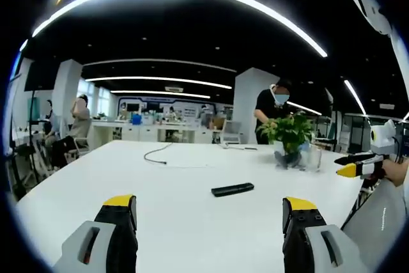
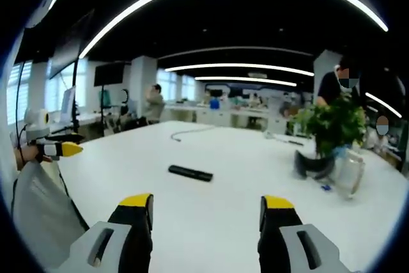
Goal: Press the specified remote control buttons in sequence, fully releasing each button before pressing the next.
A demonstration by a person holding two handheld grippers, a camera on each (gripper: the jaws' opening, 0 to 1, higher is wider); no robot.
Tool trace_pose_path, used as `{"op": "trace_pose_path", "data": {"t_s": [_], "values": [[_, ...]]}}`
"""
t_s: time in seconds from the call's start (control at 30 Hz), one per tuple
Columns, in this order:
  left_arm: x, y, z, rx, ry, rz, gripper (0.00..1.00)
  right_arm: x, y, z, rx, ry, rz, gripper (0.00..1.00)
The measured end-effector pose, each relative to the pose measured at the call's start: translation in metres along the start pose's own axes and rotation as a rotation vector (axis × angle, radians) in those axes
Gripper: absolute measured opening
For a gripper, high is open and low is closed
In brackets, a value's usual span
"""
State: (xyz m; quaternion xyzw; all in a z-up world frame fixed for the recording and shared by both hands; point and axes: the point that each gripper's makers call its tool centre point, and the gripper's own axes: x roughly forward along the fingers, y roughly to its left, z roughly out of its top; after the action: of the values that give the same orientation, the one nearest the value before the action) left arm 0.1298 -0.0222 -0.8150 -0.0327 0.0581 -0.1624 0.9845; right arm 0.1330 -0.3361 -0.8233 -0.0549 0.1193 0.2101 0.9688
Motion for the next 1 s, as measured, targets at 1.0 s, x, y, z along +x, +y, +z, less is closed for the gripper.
{"op": "trace_pose_path", "data": {"t_s": [1.0], "values": [[0.0009, -0.0006, 0.0004, -0.008, 0.002, 0.004, 0.98, 0.0013, -0.0001, -0.0017, 0.008, 0.01, 0.004, 0.64]]}}
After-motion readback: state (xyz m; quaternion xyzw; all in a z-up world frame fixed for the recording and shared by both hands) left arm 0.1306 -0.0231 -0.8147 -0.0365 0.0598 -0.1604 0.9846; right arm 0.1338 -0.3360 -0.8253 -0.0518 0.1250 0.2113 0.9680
